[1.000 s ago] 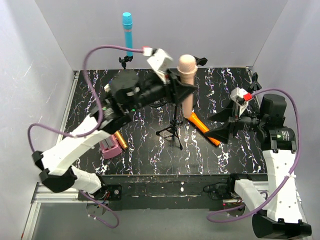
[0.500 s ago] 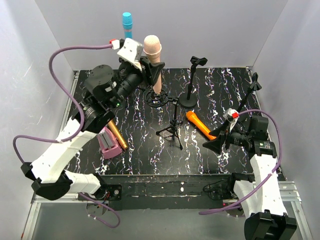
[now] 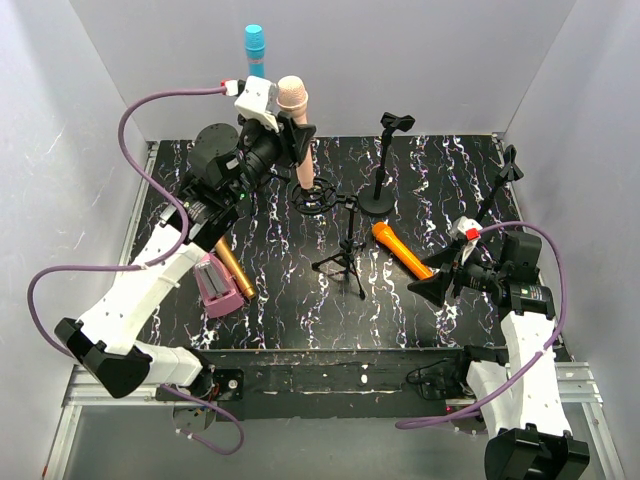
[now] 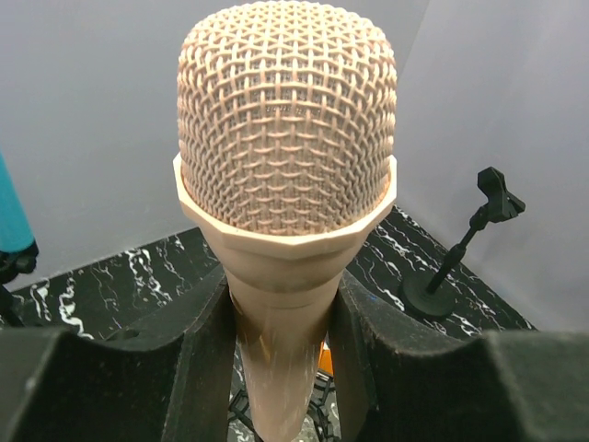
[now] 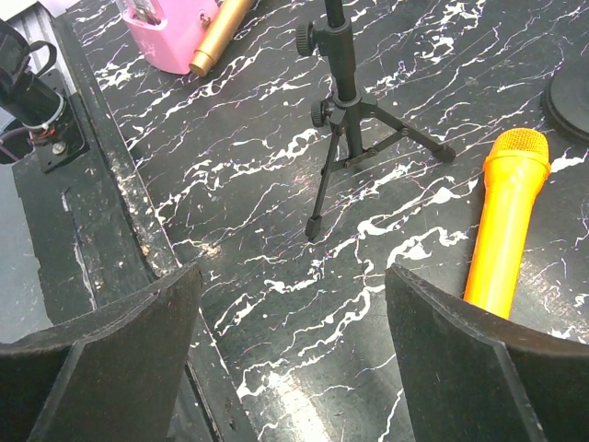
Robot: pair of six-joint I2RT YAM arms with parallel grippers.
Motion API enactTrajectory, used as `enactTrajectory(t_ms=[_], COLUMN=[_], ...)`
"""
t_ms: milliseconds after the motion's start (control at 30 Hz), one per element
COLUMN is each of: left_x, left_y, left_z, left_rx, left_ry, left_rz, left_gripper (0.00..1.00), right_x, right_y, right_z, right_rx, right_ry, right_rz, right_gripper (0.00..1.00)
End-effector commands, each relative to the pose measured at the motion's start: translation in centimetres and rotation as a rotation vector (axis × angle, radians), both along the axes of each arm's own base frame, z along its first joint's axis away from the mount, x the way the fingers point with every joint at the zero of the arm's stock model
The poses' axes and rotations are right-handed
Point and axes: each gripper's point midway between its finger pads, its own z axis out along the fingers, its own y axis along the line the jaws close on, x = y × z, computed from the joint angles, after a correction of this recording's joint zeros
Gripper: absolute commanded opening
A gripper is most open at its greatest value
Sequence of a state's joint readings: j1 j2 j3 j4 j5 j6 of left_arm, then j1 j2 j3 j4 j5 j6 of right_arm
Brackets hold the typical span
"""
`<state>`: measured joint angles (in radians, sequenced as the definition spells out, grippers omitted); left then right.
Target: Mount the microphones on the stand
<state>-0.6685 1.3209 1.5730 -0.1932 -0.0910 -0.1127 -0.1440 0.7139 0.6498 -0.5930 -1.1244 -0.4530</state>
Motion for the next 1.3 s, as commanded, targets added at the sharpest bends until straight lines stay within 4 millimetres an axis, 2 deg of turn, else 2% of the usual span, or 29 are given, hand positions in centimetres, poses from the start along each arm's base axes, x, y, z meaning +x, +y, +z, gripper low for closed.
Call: enactTrajectory(t_ms=[0,400,733,900,933,967,1100,1200,1267], left_x=[-0.6,-0.8,-2.7,-2.8,-2.7,-2.7,-2.6,-2.5,-2.6], left_y=[0.6,1.0,-0.2,-0.4,-0.4,-0.4,0.1,1.0,1.6], left_z=[1.0,-2.3,-5.8,-7.6,-7.9,-8.1,-8.0,-7.8,-7.7], left_rx=[-0.097,-0.149,-0.165,-0.144,-0.141,-0.141,-0.153,-0.156,-0.151], left_ry=[-0.011,0.049,0.065,0.093,0.101,0.111,0.131,0.148,0.158], left_rz=[-0.034,-0.049,-0.164,-0.174,-0.172,-0.166,-0.137,-0.091,-0.061], left_gripper=[0.00,0.00,0.00,0.02,0.06,0.21,0.69,0.89,0.96], right_x=[0.4,0.6,0.7,0.7,0.7,0.7,0.7,0.7,0.7], right_y=[-0.1,-0.3,-0.3,-0.4,-0.4,-0.4,-0.4,-0.4,-0.4], right_z=[0.9,0.6,0.5,0.5,0.5,0.4,0.4,0.3,0.3], right_rx=[-0.012,-0.009,-0.006,-0.005,-0.004,-0.006,-0.004,-0.004,-0.003], right_ry=[-0.071,-0.060,-0.056,-0.053,-0.055,-0.053,-0.053,-0.051,-0.050], right_rz=[0.008,0.000,-0.002,-0.002,-0.002,-0.003,-0.002,-0.002,-0.002], right_gripper=[0.87,0.87,0.87,0.88,0.88,0.88,0.88,0.88,0.88])
